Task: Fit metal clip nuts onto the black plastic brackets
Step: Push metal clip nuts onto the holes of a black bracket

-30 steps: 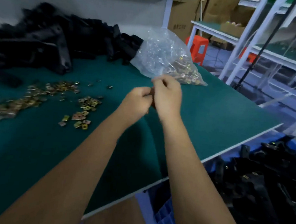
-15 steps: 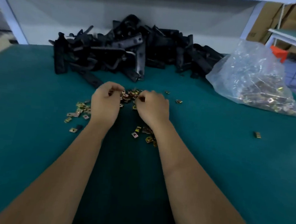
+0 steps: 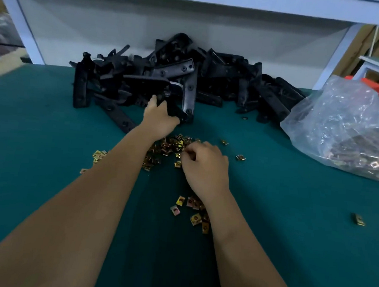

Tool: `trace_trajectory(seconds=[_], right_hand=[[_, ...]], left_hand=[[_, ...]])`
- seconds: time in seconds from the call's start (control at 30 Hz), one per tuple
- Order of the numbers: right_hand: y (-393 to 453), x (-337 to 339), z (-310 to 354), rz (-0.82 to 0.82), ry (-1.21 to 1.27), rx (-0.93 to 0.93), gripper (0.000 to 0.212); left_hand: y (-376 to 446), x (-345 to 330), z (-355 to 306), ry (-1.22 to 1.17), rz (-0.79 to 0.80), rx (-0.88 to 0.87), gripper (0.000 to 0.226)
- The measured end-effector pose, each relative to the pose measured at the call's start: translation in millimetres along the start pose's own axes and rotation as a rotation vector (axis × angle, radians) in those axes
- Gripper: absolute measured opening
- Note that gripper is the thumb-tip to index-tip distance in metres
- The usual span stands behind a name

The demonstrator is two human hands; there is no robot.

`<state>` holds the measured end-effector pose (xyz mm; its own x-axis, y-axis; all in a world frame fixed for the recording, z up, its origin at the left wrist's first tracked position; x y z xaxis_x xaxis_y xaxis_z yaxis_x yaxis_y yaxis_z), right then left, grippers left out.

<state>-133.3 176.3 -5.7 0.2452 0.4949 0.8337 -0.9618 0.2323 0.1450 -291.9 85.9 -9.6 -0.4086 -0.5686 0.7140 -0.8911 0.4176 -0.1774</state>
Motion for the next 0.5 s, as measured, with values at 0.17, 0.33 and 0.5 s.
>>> trace_trajectory(seconds=[0.17, 0.33, 0.5], right_hand=[[2.3, -0.6, -0.1, 0.016, 0.015, -0.008, 0.022], [0.5, 0.6, -1.9, 0.017, 0.107, -0.005, 0.021], [-8.6, 11.9, -8.1, -0.053, 0.473, -0.055, 0.02]], left_hand=[[-24.1, -5.3, -5.5, 0.023, -0.175, -0.124, 0.031], [-63.8, -7.5, -17.2, -0.093, -0.303, -0.213, 0.028], [-112.8, -16.7, -16.5, -0.354, -0.367, -0.346, 0.036]])
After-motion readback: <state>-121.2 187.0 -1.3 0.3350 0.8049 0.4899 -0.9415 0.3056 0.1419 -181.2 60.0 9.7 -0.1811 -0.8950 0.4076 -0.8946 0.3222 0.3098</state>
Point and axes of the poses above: each hand's wrist, its own y-axis towards the middle knuckle, its own x-axis out of the back of the hand, z = x × y, the point moved 9 cm from there along y, towards the middle knuckle, and after that the axes turned 12 degrees about z, right-handed, at the moved point
